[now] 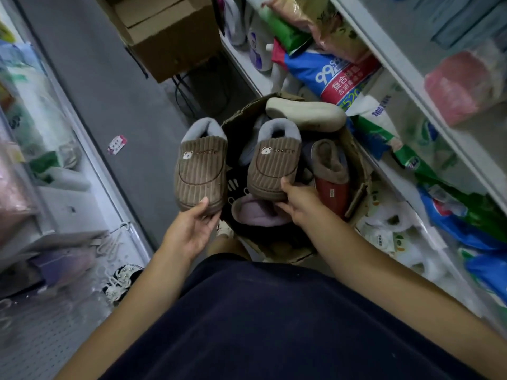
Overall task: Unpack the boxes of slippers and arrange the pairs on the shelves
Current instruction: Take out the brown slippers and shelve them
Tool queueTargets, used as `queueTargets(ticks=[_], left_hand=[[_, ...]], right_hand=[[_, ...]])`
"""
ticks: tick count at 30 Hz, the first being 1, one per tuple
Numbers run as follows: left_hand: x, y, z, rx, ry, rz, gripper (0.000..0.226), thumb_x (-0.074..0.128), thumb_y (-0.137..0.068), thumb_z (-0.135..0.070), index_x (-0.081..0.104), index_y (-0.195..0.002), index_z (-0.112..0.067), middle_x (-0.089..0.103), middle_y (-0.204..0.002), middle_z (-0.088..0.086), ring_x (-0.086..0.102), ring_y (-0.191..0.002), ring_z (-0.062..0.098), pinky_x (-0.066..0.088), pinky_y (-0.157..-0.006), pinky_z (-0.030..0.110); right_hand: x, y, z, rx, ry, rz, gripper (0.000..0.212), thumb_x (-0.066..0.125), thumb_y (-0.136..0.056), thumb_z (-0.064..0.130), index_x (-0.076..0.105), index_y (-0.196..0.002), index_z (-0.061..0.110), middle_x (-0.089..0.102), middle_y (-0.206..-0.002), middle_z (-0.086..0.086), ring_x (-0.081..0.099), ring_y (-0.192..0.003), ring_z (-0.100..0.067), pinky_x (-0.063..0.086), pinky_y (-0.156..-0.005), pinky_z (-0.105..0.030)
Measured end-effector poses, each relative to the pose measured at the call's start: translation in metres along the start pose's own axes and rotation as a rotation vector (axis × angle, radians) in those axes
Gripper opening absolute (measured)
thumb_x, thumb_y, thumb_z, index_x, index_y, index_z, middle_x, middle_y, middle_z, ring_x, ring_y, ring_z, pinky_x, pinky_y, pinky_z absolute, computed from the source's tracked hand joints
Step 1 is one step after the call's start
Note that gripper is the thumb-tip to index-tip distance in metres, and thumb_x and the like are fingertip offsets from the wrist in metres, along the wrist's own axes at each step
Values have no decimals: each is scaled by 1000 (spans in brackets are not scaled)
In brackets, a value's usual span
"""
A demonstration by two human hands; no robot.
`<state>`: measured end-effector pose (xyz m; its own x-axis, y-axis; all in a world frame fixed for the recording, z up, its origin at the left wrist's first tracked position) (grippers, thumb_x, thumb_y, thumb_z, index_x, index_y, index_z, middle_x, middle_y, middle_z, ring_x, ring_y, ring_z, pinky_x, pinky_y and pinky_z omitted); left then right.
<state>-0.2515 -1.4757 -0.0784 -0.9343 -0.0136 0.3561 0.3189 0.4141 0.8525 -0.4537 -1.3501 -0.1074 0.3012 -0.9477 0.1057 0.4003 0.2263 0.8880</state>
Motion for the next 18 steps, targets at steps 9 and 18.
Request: queueTargets(ticks=[9,18], left_hand=[[18,-42,-52,-100,-216,127,42,53,-98,3,55,-133,-21,73,-122,6,71,-109,18,59,-91,32],[49,-89,-89,-104,-188,121,45,50,-97,12,53,-133,-16,76,-111,6,74,-100,21,62,-74,36]], right_hand=[[-67,16,-67,-61,-183,-504,49,59,-101,19,44,-146,5,55,-137,-18,64,-104,-30,56,-84,-39],[-38,44,-31,-251,415,-1014,29,65,-94,27,69,-105,0,70,-103,-12,67,-98,-30,49,-81,-32]])
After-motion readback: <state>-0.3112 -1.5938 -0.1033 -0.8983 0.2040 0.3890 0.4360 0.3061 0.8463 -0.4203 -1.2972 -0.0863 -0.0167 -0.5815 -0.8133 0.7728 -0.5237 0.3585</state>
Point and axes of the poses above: each hand's wrist, its own y-axis away from the middle knuckle, its own x-axis out of the palm, z = x × y, the point moved 5 cm from there along -y, towards the middle knuckle
